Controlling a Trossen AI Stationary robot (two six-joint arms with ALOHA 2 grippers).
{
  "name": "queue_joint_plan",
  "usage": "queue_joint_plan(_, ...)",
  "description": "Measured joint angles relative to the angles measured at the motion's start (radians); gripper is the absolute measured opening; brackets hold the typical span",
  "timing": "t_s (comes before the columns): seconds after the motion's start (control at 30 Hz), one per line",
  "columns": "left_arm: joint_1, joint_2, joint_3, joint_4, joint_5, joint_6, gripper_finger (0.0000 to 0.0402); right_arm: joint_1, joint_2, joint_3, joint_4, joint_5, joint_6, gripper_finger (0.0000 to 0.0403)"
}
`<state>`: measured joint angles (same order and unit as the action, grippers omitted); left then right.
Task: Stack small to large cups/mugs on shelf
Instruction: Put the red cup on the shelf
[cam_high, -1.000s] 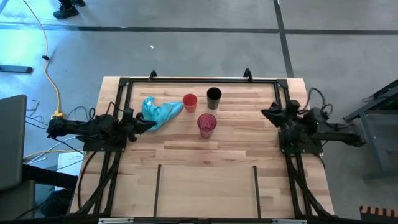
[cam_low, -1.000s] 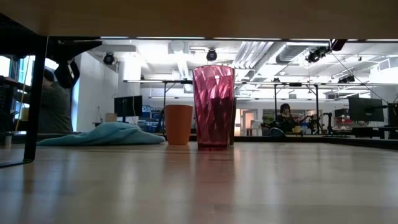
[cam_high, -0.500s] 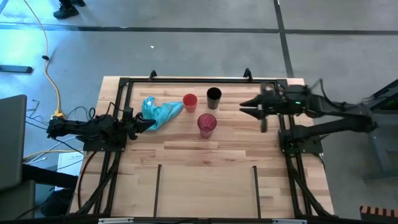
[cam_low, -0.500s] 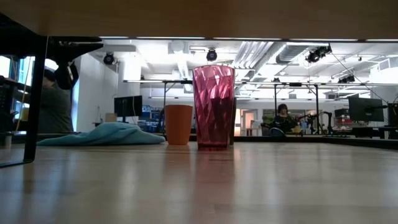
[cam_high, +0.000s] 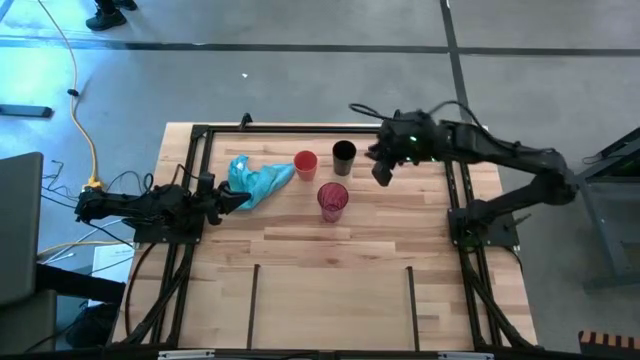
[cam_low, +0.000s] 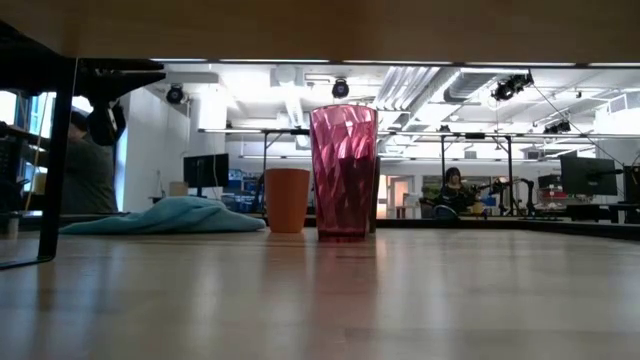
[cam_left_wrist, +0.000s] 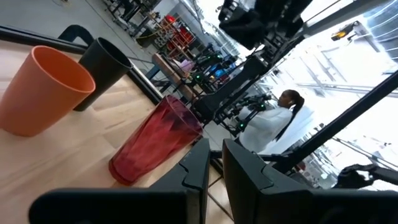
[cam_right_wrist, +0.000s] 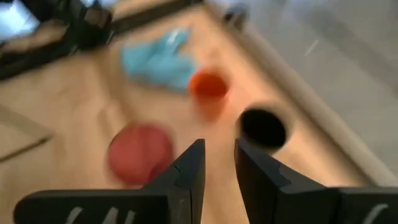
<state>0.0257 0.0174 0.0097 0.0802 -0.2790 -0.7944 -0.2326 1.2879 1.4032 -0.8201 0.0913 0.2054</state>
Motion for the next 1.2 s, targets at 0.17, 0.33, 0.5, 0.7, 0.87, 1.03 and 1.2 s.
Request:
queue_joint_plan(0.17, 0.0, 0.0, 0.0, -0.021, 0.0, 0.0, 0.0035, -0.018, 0.108, 0.072, -0.128, -0.222, 0.023, 0.0078)
queue_joint_plan(0.33, 0.0, 0.0, 0.0, -0.025, -0.001, 0.0, 0.0035, -0.018, 0.197, 0.083, -0.131, -0.322, 0.018, 0.0078)
queue_joint_plan(0.5, 0.0, 0.0, 0.0, -0.024, 0.0, 0.0, 0.0035, -0.019, 0.275, 0.083, -0.131, -0.331, 0.022, 0.0078)
queue_joint_plan(0.7, 0.0, 0.0, 0.0, -0.024, 0.004, 0.0, 0.0035, -0.025, 0.352, 0.083, -0.133, -0.331, 0.022, 0.0079)
queue_joint_plan(0.87, 0.0, 0.0, 0.0, -0.024, 0.006, 0.0, 0.0035, -0.025, 0.371, 0.083, -0.123, -0.33, 0.067, 0.0093)
queue_joint_plan(1.03, 0.0, 0.0, 0.0, -0.025, 0.006, 0.001, 0.0035, -0.027, 0.37, 0.083, -0.087, -0.33, 0.084, 0.0118)
queue_joint_plan(1.2, 0.0, 0.0, 0.0, -0.025, 0.006, 0.002, 0.0035, -0.029, 0.369, 0.083, -0.06, -0.33, 0.086, 0.0134)
